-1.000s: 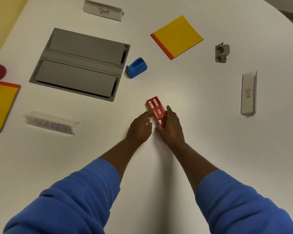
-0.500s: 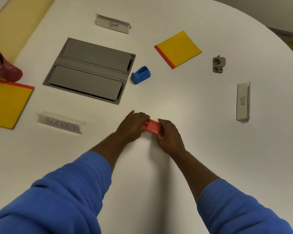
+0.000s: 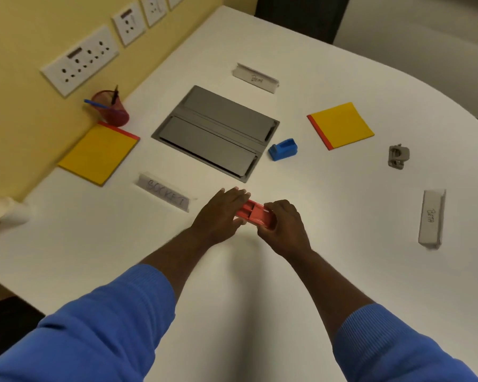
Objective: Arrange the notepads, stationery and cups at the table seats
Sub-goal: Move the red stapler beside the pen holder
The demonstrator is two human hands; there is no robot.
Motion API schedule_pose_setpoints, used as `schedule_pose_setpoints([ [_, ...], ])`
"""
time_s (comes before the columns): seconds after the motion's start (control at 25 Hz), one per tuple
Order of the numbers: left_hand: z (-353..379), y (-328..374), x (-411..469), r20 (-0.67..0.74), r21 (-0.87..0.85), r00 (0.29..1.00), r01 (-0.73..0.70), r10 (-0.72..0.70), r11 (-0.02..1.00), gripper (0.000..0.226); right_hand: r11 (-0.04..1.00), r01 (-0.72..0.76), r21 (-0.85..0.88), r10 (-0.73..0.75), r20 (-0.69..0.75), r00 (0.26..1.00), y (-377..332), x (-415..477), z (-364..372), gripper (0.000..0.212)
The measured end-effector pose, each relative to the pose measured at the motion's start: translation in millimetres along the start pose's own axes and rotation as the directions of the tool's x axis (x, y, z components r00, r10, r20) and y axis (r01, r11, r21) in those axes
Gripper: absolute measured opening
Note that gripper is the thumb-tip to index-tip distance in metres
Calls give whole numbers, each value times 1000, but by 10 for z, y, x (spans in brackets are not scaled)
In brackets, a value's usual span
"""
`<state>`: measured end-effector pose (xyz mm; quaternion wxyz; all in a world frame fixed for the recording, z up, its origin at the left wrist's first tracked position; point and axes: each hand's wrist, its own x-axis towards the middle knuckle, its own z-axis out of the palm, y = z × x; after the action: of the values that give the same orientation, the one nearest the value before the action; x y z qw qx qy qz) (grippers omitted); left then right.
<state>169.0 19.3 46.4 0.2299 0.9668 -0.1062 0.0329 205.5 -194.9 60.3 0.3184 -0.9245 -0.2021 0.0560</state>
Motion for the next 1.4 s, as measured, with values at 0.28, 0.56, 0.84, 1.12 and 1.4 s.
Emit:
schedule_pose_setpoints([
  [0.28, -338, -657, -548, -165, 189, 927, 364, -336, 912, 74, 998, 36, 50, -37, 19, 999, -484, 484, 255, 53],
  [0.56, -378, -1511, -1008, -160, 170, 827, 561, -539, 810, 76, 993, 66, 99, -68, 18, 998, -856, 1117, 705, 56],
  [0.84, -228, -2245, -1111, -155, 153, 719, 695, -677, 703, 71, 992, 116, 54, -121, 93, 988, -1080, 1834, 1369, 55],
  [1.12, 63, -2743, -1209, -123, 157, 683, 730, -720, 665, 67, 990, 133, 51, -137, 96, 986, -1463, 2578, 2008, 55],
  [1.4, 130, -2771, -1231, -213, 129, 711, 700, -670, 702, 67, 983, 178, 52, -181, 72, 981, -1838, 3329, 2506, 53],
])
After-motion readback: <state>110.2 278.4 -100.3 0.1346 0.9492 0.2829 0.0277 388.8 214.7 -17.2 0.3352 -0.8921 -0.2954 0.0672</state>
